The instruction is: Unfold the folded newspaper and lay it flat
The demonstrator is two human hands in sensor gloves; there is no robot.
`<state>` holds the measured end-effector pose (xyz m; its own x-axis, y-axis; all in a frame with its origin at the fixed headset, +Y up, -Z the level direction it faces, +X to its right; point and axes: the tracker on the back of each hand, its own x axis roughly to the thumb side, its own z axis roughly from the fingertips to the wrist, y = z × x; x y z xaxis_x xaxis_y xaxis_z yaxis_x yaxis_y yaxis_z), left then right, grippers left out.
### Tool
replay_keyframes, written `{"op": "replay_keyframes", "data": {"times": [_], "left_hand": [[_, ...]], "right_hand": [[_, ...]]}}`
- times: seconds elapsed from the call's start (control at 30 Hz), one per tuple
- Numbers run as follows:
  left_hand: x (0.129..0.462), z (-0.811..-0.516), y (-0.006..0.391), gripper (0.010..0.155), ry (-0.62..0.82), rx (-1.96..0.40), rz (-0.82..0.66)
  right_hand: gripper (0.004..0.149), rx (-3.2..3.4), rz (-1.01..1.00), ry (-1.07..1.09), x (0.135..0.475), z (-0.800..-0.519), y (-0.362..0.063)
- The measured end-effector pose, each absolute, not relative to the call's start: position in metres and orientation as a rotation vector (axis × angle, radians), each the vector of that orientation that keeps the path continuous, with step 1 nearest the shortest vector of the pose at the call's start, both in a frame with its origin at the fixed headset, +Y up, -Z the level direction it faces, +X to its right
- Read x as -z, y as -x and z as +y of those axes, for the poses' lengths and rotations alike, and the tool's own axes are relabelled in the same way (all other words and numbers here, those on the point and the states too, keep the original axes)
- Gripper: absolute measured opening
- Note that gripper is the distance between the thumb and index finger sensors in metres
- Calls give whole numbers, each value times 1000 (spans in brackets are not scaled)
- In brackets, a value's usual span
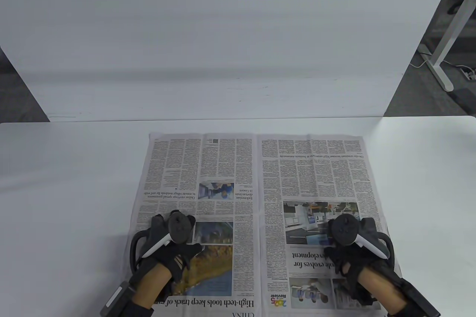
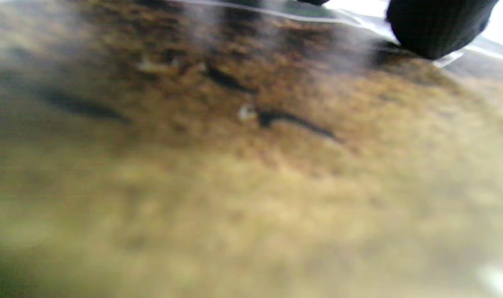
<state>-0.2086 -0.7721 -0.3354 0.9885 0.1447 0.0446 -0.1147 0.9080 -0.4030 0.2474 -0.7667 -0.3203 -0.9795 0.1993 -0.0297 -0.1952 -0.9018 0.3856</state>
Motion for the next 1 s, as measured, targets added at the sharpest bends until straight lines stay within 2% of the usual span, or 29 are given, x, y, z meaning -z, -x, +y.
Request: {"op": "replay_keyframes", "data": {"times": [0.3, 0.63, 0.7, 0.8, 0.87, 1.0], "left_hand": [[365, -775, 213, 79, 420, -204, -15], [369, -774, 215, 78, 399, -212, 1], [363, -769, 211, 78, 356, -181, -4], [349, -755, 194, 79, 320, -189, -95], [335, -747, 172, 79, 312, -206, -177], [309, -751, 130, 79, 345, -154, -315]], "right_hand": [[78, -2750, 651, 65, 359, -773, -257], [78, -2751, 626, 84, 362, -772, -257], [79, -2784, 573, 83, 357, -766, -253], [80, -2819, 541, -6, 343, -753, -233], [79, -2833, 565, -161, 324, -747, -200], [78, -2917, 622, -423, 291, -752, -148]]}}
